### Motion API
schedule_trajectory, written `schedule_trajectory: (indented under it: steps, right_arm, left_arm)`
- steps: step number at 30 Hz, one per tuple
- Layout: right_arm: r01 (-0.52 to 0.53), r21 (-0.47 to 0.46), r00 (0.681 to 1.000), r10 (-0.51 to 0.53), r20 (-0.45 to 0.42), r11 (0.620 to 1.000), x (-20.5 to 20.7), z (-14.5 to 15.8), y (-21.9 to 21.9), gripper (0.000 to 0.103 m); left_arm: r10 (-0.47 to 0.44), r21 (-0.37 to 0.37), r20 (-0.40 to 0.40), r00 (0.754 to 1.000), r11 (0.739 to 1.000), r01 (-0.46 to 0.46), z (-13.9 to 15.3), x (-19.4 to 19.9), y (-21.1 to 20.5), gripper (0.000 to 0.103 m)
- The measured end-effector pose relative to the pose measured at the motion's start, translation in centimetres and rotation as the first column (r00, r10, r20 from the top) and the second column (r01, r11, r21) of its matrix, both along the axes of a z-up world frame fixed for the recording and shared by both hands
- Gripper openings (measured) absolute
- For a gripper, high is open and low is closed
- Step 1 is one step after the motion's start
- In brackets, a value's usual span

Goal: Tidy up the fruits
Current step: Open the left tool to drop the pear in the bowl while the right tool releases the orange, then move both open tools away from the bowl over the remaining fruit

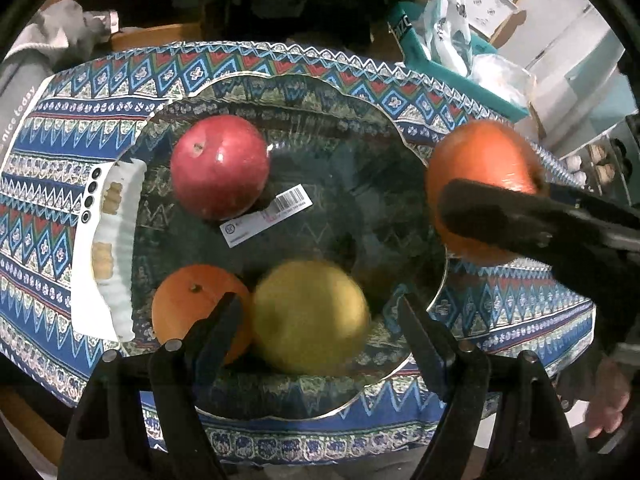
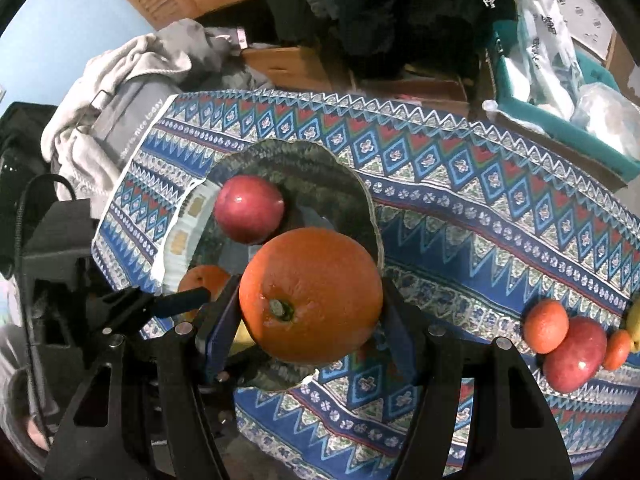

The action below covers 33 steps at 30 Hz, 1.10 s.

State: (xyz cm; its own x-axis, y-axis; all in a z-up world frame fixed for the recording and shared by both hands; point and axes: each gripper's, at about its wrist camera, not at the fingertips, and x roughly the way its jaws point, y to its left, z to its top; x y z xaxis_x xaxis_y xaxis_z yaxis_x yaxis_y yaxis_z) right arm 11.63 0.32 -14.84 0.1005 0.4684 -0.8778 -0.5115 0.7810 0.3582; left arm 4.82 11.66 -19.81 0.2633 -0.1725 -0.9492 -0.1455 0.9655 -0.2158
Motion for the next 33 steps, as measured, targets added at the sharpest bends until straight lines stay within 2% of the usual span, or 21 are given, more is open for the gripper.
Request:
schedule_trajectory:
  steps: [9,15,21,26,33]
  right_arm:
    - [0.002,-0.009,1.0,-0.002,-0.019,1.0,0.4,-1.2,1.2,0.066]
    - [-0.02,-0.032,0.998,0.019,-0.052,0.999,0.0,-2.7,2.2,0.066]
    - [-0.041,-0.054,0.996,0.036,-0.078,0.998,-0.6,-3.8,2.8,0.069]
    - [-0.015,-0.002,0.997,0.015,-0.073,1.0,-0.3,-2.6,2.3,0.069]
    - [0.004,0.009,1.0,-0.004,-0.021,1.0,-0.5,0.2,1.5,0.073]
  left_arm:
    - [0.067,-0.047,0.016,0.998,0.997,-0.066,2.0,-0.9,2.7,0.082]
    - [0.123,-0.022,0.031,0.992,0.992,-0.122,2.5,-1.3,4.8,0.082]
    - [0.123,0.003,0.015,0.992,0.992,-0.123,1.9,-1.8,5.4,0.082]
    - [0.129,0.008,0.014,0.992,0.992,-0.129,1.8,-2.1,5.8,0.082]
    - [0.124,0.016,0.025,0.992,0.992,-0.124,2.4,-2.4,5.4,0.082]
